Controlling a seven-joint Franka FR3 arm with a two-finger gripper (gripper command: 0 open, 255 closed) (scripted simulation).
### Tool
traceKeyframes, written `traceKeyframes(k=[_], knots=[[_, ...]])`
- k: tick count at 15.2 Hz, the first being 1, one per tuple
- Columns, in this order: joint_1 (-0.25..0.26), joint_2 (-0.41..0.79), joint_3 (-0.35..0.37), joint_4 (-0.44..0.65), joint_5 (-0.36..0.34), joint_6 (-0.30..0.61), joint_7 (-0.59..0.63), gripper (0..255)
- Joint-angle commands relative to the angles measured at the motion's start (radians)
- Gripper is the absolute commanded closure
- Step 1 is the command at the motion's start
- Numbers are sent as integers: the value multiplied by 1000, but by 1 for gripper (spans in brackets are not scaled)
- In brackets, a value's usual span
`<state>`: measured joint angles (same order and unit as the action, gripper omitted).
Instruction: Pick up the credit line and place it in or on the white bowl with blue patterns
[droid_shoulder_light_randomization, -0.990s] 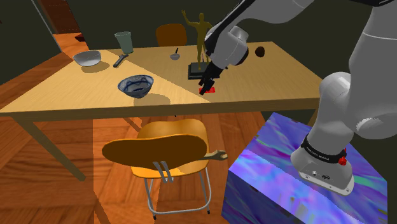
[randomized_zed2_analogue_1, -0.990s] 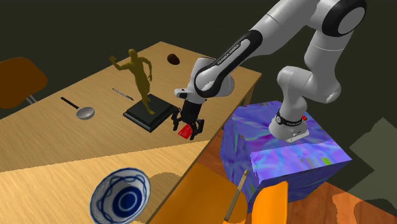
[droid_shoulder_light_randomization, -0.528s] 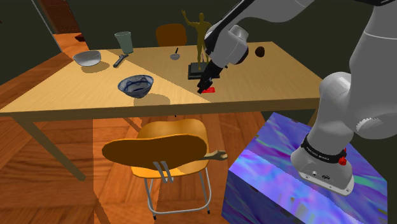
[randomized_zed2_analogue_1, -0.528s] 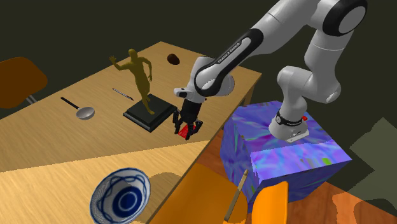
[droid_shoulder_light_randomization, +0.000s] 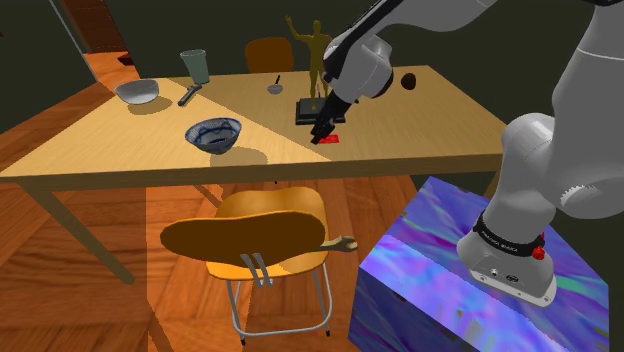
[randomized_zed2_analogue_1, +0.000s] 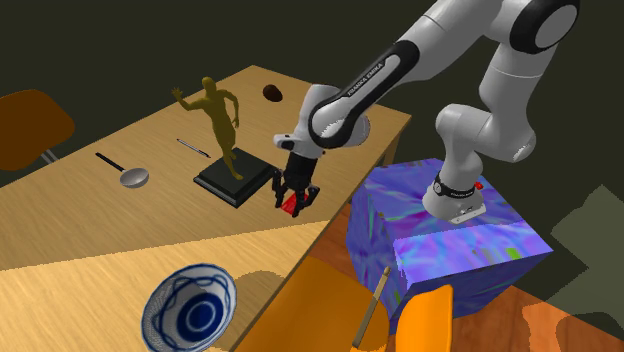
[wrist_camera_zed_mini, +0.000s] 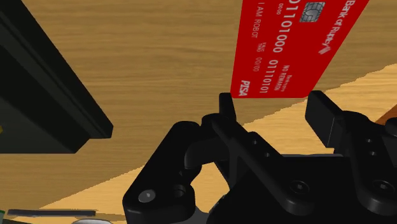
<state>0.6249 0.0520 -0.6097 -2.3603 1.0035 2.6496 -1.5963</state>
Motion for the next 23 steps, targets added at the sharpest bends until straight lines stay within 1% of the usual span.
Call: traceKeyframes(k=[1, 6, 13, 18, 23], knots=[[2, -23, -5, -1, -50, -4, 43, 255], [0, -87, -9, -2, -177, -19, 154, 255], [-21, -164, 4, 12, -335, -59, 295, 255], [-41, -210, 21, 32, -425, -99, 379, 255], [-61, -247, 39, 60, -497, -147, 450, 255]])
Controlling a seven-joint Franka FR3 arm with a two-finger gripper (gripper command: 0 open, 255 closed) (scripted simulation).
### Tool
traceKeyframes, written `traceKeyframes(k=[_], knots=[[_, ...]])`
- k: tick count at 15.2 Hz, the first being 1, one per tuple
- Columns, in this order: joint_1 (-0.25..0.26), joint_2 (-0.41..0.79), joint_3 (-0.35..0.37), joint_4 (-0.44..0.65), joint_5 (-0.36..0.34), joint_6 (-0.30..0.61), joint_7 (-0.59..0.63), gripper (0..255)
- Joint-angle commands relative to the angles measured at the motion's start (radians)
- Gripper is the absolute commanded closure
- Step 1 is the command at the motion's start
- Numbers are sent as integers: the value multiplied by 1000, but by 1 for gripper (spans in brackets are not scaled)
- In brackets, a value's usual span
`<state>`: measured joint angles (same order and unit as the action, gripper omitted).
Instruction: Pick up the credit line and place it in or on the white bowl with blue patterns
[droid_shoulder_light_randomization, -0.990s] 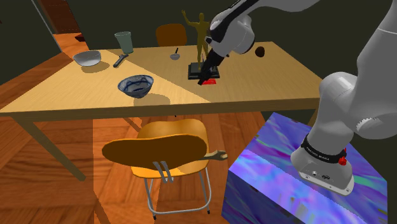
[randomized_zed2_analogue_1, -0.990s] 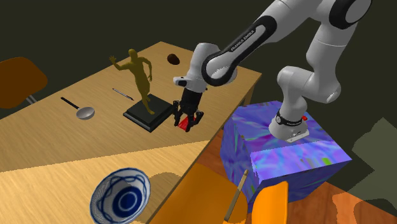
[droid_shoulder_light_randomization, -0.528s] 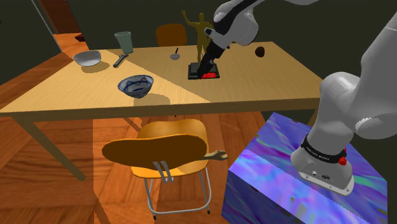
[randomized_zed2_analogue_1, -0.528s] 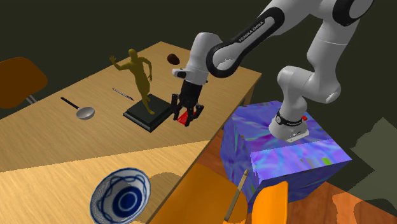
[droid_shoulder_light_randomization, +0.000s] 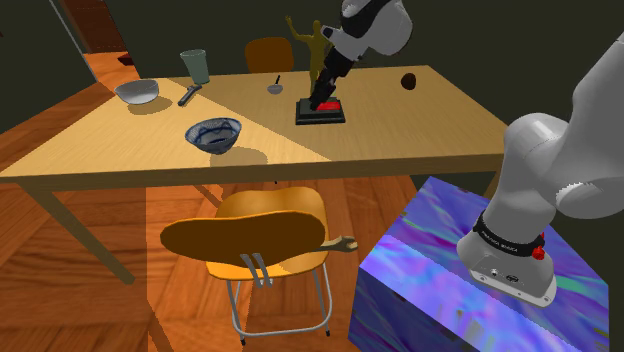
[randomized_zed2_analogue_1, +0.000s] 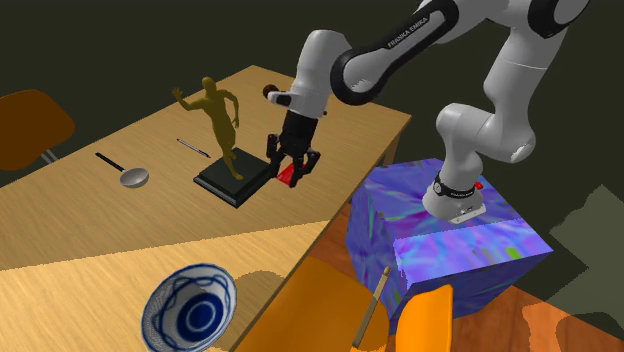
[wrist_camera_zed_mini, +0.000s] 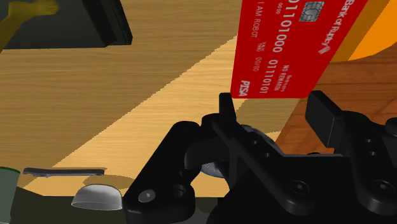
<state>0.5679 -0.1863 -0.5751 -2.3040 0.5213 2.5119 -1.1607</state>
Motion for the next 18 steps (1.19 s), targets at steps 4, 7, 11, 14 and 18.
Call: traceKeyframes(k=[4, 7, 11, 14, 18], knots=[[16, 42, 17, 71, 0, -23, 46, 255], [46, 138, 29, 164, 49, -29, 64, 255], [67, 269, 50, 304, 103, -49, 95, 255], [72, 369, 67, 421, 133, -72, 127, 255], [68, 506, 89, 597, 159, -113, 181, 255]])
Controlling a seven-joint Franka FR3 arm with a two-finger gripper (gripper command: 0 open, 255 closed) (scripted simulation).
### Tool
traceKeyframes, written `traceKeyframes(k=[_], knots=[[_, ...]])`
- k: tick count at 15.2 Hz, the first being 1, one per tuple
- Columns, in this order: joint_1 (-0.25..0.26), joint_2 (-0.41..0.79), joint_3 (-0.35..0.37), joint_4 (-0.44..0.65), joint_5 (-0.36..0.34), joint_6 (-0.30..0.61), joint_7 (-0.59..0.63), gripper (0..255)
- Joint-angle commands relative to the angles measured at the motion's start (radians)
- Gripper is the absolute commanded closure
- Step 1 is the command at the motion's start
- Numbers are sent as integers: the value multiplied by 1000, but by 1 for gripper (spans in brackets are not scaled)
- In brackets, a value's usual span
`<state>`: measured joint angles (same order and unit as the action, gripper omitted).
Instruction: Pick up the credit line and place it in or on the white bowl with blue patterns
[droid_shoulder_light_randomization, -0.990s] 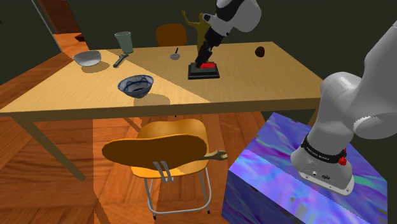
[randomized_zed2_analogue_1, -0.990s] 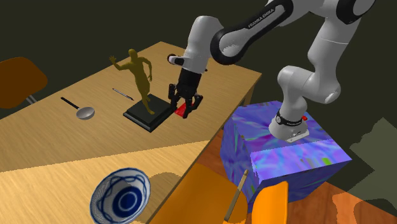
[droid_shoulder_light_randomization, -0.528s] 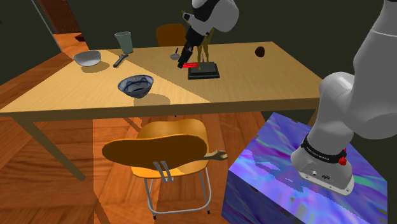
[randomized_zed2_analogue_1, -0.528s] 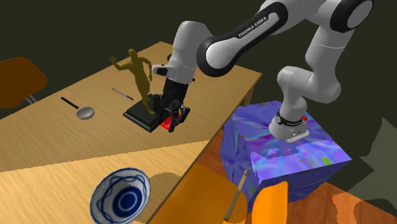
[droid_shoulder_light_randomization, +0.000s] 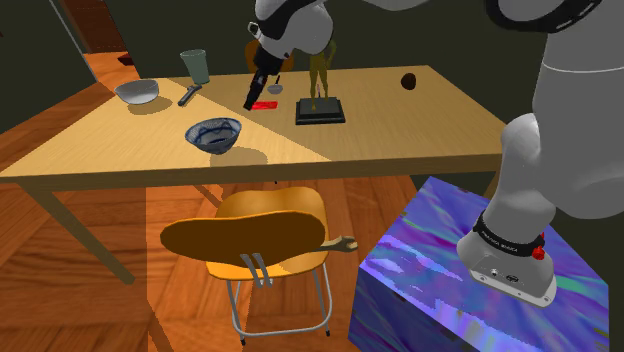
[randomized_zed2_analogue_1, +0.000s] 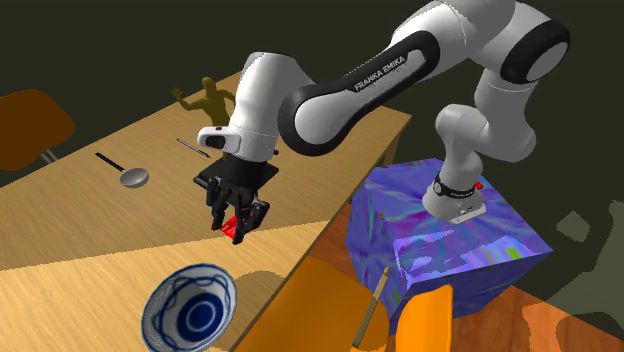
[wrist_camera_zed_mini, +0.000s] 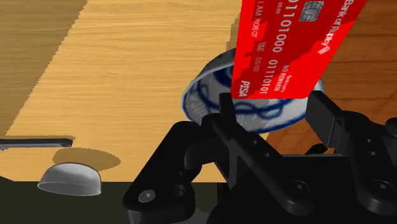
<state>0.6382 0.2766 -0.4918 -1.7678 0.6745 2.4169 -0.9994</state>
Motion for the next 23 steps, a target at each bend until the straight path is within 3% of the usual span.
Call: traceKeyframes(k=[1, 8, 10, 11, 23], knots=[[-6, 79, 11, 109, 10, -30, 36, 255], [-53, 362, 44, 532, 18, -151, 179, 255], [-82, 466, 53, 705, 14, -206, 236, 255], [-110, 551, 59, 852, 10, -254, 283, 255], [-90, 560, 85, 712, 49, -119, 207, 255]])
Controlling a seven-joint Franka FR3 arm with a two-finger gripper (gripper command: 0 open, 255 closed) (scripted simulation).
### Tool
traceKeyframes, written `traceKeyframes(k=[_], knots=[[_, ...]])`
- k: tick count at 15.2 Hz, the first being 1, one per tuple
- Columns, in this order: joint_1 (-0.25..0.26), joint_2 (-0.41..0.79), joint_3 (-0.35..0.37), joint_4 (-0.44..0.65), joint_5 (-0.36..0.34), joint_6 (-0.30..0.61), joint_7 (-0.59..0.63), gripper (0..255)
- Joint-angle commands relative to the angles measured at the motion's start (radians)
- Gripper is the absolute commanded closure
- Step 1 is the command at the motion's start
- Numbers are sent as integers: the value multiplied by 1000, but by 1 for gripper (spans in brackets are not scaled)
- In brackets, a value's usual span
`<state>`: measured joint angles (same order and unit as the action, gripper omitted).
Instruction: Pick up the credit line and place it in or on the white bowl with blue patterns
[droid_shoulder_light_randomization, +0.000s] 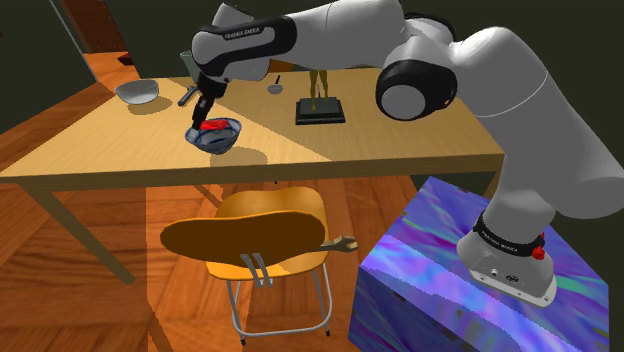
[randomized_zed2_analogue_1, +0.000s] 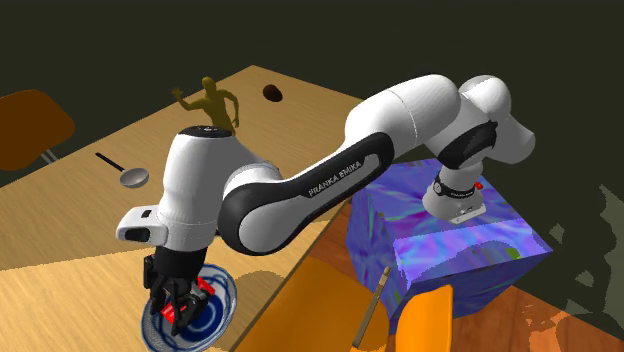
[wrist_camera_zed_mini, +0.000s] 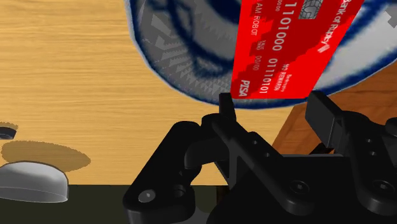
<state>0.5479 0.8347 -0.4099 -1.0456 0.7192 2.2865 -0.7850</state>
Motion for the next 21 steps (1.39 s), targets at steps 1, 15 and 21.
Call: traceKeyframes(k=[1, 15, 21], knots=[[1, 5, 5, -18, 8, 21, -13, 255], [2, 12, 12, -34, 16, 43, -26, 0], [29, -125, -15, -165, -1, 27, -46, 0]])
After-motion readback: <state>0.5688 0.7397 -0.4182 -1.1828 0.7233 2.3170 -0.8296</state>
